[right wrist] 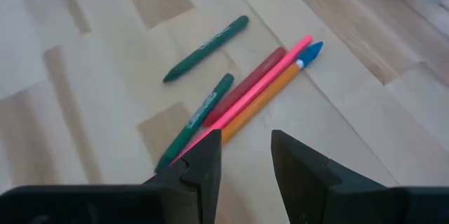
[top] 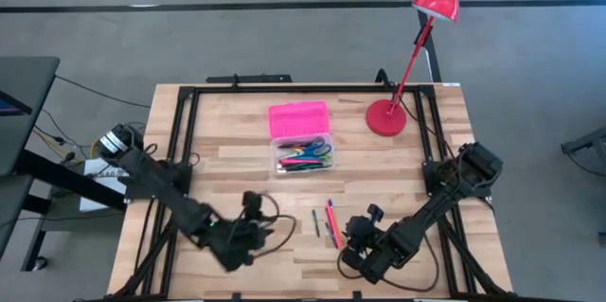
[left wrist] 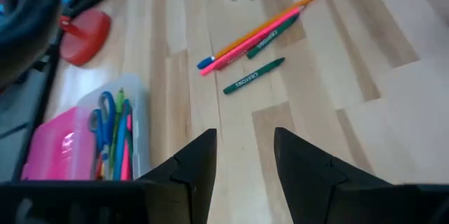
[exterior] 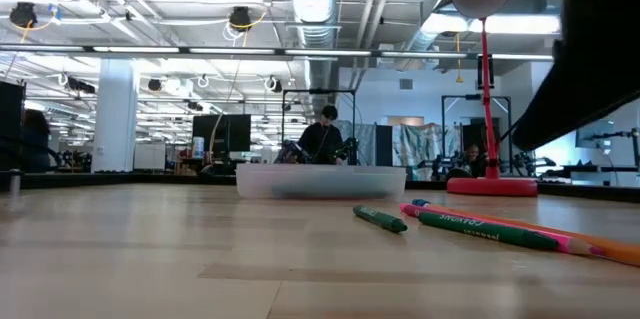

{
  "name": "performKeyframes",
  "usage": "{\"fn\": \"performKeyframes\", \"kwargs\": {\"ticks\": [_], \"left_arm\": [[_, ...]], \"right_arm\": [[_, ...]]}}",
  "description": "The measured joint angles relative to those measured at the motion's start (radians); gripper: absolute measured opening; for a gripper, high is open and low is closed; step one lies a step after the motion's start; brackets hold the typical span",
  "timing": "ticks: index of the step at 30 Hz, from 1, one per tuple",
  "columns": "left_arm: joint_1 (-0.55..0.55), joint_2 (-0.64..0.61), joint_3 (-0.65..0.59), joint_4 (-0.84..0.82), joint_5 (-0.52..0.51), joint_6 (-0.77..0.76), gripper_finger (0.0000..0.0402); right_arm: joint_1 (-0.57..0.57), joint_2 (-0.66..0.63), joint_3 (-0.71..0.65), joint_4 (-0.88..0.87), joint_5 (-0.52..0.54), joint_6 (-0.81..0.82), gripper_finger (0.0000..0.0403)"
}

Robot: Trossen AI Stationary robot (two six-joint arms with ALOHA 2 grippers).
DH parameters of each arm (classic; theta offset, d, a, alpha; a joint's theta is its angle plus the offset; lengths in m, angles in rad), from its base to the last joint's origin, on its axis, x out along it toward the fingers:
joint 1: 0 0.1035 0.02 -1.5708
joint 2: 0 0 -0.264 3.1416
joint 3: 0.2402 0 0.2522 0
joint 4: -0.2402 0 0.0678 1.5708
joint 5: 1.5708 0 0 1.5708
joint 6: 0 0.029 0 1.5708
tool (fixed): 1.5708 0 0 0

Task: Pick & place school supplies into a supply box
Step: Put the orange pencil into the pink supply box

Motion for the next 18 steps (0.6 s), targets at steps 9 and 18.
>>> {"fn": "performKeyframes", "kwargs": {"ticks": [9,18], "left_arm": [[-0.197,0.013,0.0,-0.022,-0.216,-0.148,0.0139],[-0.246,0.013,0.0,-0.029,-0.258,-0.206,0.0139]], "right_arm": [[-0.072,0.085,0.0,0.074,-0.03,0.016,0.0118],[-0.101,0.105,0.0,0.066,-0.079,0.005,0.0118]]}}
